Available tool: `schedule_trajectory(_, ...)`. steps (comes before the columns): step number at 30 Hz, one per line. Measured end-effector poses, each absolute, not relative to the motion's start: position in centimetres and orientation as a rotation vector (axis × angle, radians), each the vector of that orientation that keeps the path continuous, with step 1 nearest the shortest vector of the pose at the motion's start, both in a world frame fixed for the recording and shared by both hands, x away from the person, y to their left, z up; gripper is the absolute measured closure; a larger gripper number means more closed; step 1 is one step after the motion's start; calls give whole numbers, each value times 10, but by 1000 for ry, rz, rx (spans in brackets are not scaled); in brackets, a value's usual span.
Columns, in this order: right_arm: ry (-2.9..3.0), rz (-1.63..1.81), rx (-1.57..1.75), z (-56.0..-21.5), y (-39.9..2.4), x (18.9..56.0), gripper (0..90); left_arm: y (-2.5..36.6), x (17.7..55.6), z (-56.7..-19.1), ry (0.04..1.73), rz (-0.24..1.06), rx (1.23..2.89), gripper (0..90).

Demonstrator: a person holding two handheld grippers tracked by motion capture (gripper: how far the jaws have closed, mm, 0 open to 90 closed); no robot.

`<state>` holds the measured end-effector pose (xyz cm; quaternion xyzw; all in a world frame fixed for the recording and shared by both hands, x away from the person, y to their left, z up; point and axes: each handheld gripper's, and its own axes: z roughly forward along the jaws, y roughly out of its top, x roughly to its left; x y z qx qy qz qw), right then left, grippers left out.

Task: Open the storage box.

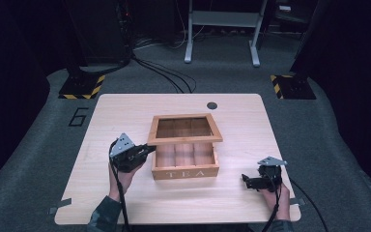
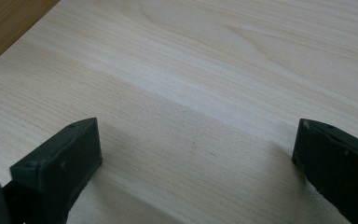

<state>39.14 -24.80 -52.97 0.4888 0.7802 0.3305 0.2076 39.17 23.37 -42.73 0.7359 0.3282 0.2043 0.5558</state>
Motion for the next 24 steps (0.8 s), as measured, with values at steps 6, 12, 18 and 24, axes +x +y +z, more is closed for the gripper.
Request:
schedule_trajectory(6, 2176, 918, 1356, -530, -248, 391, 7, 234, 398, -421, 770, 484, 1732, 833)
schedule_trajectory(12, 2167, 921, 1366, -530, -248, 391, 7, 234, 403, -415, 763, 480, 1740, 832)
schedule_trajectory(18, 2168, 921, 1366, -530, -248, 392, 6, 234, 410, -406, 755, 491, 1741, 832)
schedule_trajectory(24, 2168, 921, 1366, -530, -248, 392, 7, 233, 416, -399, 751, 498, 1748, 832)
